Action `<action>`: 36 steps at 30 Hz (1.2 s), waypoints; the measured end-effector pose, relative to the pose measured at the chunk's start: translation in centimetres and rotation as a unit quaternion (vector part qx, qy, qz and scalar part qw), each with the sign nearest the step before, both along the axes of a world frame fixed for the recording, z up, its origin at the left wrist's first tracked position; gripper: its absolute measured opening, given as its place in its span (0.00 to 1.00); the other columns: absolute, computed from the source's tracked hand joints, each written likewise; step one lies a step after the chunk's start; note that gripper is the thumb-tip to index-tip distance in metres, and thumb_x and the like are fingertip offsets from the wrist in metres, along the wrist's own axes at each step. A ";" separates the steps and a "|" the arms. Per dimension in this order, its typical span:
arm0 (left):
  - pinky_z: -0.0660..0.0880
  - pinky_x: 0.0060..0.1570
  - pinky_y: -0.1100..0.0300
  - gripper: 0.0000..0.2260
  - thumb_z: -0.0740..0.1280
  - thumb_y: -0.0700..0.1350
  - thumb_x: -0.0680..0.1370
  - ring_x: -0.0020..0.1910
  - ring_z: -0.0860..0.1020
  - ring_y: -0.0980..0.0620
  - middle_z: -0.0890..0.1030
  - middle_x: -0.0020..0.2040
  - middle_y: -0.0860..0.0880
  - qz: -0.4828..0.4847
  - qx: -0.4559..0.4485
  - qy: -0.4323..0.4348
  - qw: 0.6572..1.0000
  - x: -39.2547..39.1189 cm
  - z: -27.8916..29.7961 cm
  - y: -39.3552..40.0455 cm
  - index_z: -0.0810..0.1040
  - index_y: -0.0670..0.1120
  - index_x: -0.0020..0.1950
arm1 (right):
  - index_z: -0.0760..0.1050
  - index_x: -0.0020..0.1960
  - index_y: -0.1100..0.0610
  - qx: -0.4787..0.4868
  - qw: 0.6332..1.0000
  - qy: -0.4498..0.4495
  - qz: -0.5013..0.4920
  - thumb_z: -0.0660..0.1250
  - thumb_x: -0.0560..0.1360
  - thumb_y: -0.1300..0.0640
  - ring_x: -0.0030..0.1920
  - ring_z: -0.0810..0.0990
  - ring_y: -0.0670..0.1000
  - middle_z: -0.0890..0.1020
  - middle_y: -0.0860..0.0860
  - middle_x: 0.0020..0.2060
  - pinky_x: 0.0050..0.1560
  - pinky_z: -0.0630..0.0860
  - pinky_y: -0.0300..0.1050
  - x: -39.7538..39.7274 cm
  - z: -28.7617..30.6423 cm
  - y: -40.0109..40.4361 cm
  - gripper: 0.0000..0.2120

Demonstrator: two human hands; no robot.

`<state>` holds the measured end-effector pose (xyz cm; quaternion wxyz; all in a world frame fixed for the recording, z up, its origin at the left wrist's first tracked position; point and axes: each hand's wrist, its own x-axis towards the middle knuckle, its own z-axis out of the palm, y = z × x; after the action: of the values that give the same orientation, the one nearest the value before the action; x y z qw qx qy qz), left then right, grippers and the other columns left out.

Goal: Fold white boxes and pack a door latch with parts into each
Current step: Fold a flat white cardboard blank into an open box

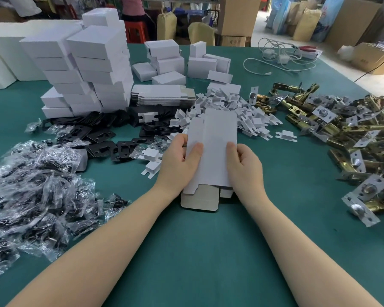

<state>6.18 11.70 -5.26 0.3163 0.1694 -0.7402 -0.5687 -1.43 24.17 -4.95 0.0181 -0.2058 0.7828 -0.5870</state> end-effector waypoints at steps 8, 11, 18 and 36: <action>0.73 0.40 0.60 0.01 0.66 0.50 0.79 0.38 0.76 0.59 0.80 0.42 0.59 -0.032 0.010 -0.044 0.998 0.1 -0.1 0.1 0.74 0.54 0.48 | 0.64 0.41 0.63 -0.015 0.999 0.029 -0.003 0.57 0.83 0.52 0.29 0.63 0.43 0.68 0.47 0.31 0.28 0.65 0.33 -0.1 0.3 0.2 0.17; 0.67 0.34 0.65 0.09 0.62 0.47 0.82 0.32 0.70 0.63 0.75 0.35 0.63 -0.017 -0.061 -0.029 0.998 0.2 -0.2 0.2 0.69 0.53 0.43 | 0.65 0.38 0.57 -0.017 1.000 0.014 -0.007 0.56 0.83 0.51 0.28 0.64 0.42 0.67 0.45 0.30 0.29 0.65 0.32 0.1 0.1 0.2 0.16; 0.69 0.38 0.51 0.12 0.61 0.53 0.78 0.38 0.70 0.51 0.73 0.39 0.48 -0.027 -0.015 -0.003 1.000 0.2 0.0 0.2 0.71 0.44 0.47 | 0.62 0.38 0.55 0.030 0.999 0.027 0.001 0.54 0.84 0.51 0.28 0.66 0.40 0.69 0.47 0.31 0.28 0.64 0.32 0.0 0.2 -0.1 0.16; 0.72 0.41 0.58 0.17 0.64 0.52 0.76 0.37 0.75 0.53 0.80 0.41 0.45 -0.108 0.065 -0.023 0.992 -0.3 -0.9 -0.6 0.70 0.64 0.64 | 0.66 0.37 0.47 -0.015 0.999 0.018 -0.049 0.55 0.83 0.47 0.30 0.69 0.37 0.72 0.37 0.27 0.31 0.65 0.28 -1.8 0.3 1.6 0.16</action>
<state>5.92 11.07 -6.11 0.2241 0.1215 -0.7227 -0.6424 -3.26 25.75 -4.69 -0.0281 -0.1780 0.7835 -0.5946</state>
